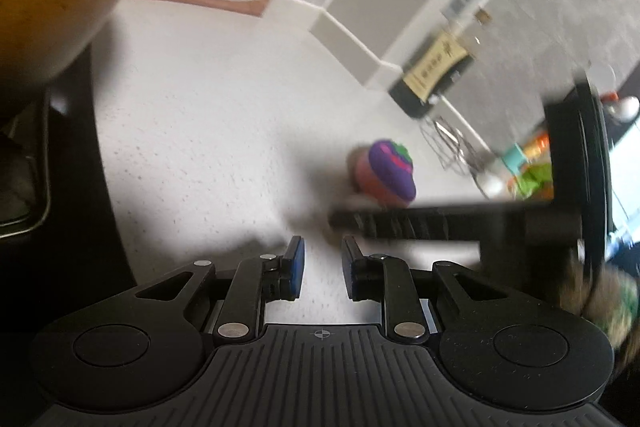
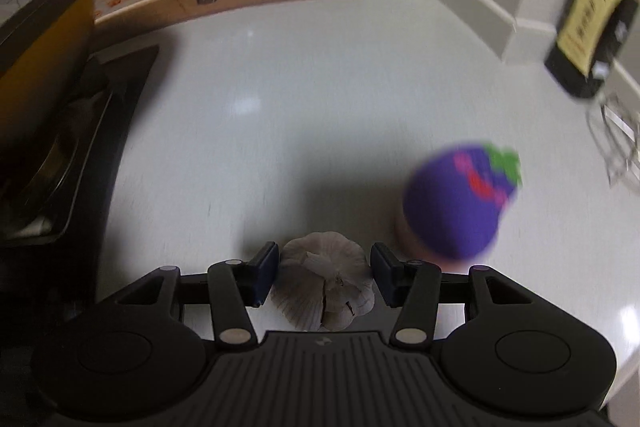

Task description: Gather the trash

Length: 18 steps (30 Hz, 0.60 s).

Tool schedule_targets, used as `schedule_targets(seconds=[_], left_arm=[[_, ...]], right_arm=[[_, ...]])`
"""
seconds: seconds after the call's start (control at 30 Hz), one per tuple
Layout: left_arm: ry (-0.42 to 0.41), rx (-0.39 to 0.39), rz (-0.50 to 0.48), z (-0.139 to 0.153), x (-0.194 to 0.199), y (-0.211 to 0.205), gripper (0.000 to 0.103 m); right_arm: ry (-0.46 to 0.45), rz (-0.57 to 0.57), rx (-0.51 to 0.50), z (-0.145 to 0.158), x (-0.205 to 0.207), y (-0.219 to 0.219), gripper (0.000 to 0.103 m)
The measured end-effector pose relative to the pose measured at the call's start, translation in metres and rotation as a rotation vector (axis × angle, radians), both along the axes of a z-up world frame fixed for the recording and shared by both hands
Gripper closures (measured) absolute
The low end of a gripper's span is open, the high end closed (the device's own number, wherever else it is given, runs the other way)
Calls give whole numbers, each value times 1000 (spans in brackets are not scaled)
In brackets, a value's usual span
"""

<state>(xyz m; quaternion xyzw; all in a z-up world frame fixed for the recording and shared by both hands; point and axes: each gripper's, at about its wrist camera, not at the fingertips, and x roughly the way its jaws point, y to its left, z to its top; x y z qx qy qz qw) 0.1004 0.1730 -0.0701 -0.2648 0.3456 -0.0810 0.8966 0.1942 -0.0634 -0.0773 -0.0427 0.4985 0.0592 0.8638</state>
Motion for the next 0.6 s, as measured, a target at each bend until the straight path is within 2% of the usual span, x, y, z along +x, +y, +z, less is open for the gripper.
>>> schedule_targets(seconds=[0.23,0.3,0.33,0.4,0.6], left_arm=[[12,0,74,4,-1,-21,80],[16,26,91,6,-1,-26,80],[19,39,105,7,-2,-28,80],[24,48,122,9,-2,-32,80],[27,70,127,12,3,-47,80]], right_arm=[[-23,-15,8,-5,-26,-28,52],[-27,-11,28,-3,-31,-35,51],[-36,-12,42,-1,-34,-38,51],[-65,-19,69,5,-42,-47,42],[-150,-24,67,23,-65,-69,38]])
